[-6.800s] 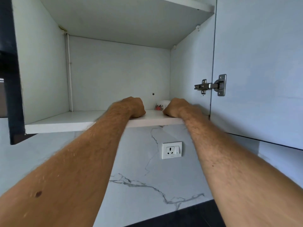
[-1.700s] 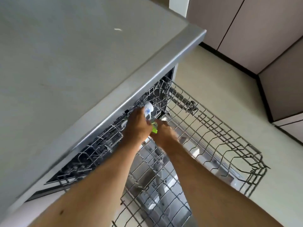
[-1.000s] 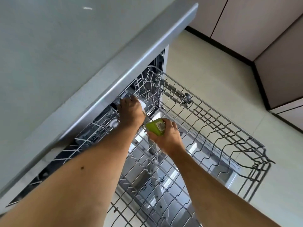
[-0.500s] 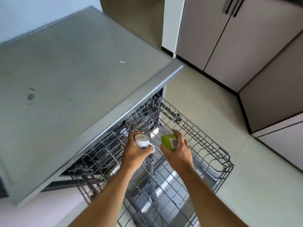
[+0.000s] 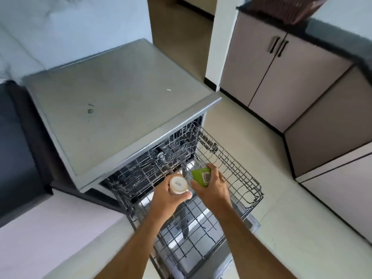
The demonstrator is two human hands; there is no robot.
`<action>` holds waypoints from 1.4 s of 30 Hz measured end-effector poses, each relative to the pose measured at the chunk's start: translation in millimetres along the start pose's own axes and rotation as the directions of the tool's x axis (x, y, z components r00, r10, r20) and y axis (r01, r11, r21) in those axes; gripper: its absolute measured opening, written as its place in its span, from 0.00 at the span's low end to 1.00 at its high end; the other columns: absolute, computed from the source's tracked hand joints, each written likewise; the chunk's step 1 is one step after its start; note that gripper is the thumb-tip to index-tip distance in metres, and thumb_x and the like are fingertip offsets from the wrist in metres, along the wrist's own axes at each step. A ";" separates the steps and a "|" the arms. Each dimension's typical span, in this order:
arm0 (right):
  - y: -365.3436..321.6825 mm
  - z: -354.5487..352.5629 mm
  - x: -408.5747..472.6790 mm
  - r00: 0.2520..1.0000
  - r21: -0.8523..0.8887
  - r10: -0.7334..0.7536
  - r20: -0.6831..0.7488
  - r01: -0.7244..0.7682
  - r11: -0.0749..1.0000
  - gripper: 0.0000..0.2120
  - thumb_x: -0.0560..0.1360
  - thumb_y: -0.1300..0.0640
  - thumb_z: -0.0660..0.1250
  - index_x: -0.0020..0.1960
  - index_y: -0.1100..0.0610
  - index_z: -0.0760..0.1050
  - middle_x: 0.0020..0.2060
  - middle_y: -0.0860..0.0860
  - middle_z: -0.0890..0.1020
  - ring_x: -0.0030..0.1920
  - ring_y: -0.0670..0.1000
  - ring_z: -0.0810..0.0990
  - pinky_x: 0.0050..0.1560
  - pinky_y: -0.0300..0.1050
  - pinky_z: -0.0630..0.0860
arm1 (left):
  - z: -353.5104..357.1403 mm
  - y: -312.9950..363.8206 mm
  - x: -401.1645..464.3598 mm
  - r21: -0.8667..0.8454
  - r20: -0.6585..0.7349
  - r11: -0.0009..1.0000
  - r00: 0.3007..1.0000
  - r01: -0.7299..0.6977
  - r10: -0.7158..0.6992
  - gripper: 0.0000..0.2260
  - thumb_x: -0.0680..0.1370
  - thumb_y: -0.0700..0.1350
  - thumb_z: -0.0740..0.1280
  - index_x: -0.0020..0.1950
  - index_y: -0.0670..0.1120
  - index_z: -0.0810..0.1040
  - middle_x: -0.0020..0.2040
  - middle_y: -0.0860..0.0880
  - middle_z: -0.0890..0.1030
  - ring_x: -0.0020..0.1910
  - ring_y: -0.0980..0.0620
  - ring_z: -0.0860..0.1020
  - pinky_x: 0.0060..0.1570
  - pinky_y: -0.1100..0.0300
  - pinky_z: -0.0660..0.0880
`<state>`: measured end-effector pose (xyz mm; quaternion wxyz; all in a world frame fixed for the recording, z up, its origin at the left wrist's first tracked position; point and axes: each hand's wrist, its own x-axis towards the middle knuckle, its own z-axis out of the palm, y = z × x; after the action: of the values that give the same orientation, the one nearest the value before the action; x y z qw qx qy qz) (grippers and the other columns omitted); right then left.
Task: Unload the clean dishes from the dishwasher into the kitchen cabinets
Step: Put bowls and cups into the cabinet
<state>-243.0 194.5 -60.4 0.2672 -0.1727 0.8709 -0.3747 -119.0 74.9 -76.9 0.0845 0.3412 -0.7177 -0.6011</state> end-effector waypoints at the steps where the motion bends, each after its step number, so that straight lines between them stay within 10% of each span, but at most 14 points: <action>1: -2.1 -1.6 -5.7 1.000 -0.018 -0.024 0.020 0.024 1.000 0.40 0.70 0.43 0.75 0.74 0.40 0.56 0.60 0.52 0.75 0.46 0.45 0.78 0.37 0.35 0.78 | -1.3 2.3 -10.1 -0.008 -0.040 1.000 0.999 0.000 -0.001 0.23 0.66 0.46 0.81 0.58 0.50 0.77 0.47 0.52 0.84 0.46 0.57 0.83 0.45 0.64 0.79; 8: -15.6 -21.3 -31.6 0.986 -0.139 -0.115 0.123 0.132 0.981 0.41 0.70 0.39 0.72 0.73 0.43 0.51 0.54 0.56 0.77 0.48 0.56 0.82 0.45 0.55 0.84 | -4.2 21.5 -64.5 -0.045 -0.299 0.999 0.954 -0.003 -0.011 0.24 0.66 0.44 0.81 0.58 0.54 0.76 0.48 0.56 0.83 0.47 0.65 0.80 0.43 0.73 0.74; 20: -37.6 -24.2 -110.6 0.889 0.010 -0.398 0.226 0.406 0.914 0.37 0.70 0.44 0.75 0.71 0.50 0.60 0.49 0.51 0.80 0.44 0.49 0.82 0.42 0.49 0.83 | 13.7 34.2 -202.3 -0.142 -0.670 0.983 0.742 -0.118 -0.008 0.23 0.67 0.44 0.80 0.57 0.52 0.74 0.48 0.51 0.82 0.47 0.53 0.82 0.47 0.60 0.80; 26: -60.8 6.7 -178.1 0.748 0.078 -0.551 0.369 0.566 0.821 0.38 0.72 0.47 0.74 0.74 0.52 0.59 0.61 0.51 0.71 0.49 0.48 0.76 0.36 0.32 0.69 | -6.9 24.5 -288.4 -0.218 -0.802 0.972 0.583 -0.087 -0.128 0.21 0.70 0.42 0.79 0.56 0.49 0.72 0.47 0.48 0.82 0.47 0.51 0.83 0.46 0.57 0.80; 34: -117.8 63.0 -267.2 0.500 0.159 -0.697 0.514 0.743 0.651 0.38 0.73 0.47 0.73 0.75 0.54 0.58 0.65 0.52 0.68 0.58 0.52 0.76 0.55 0.47 0.79 | -57.9 12.8 -388.1 -0.203 -0.928 0.978 0.328 -0.049 -0.176 0.19 0.71 0.37 0.75 0.55 0.52 0.72 0.50 0.49 0.80 0.50 0.51 0.80 0.56 0.42 0.78; 42: -156.9 154.4 -397.8 0.289 0.226 -0.759 0.583 0.840 0.493 0.37 0.73 0.44 0.73 0.75 0.55 0.61 0.65 0.55 0.71 0.60 0.57 0.77 0.58 0.55 0.79 | -114.6 -21.2 -505.8 -0.243 -0.967 0.970 0.088 -0.007 -0.241 0.19 0.74 0.43 0.75 0.58 0.52 0.69 0.53 0.50 0.81 0.53 0.52 0.79 0.49 0.65 0.74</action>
<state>181.9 203.9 101.1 0.2993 -0.7120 0.5470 -0.3229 330.9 280.9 79.9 0.5265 0.7024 -0.3857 -0.2842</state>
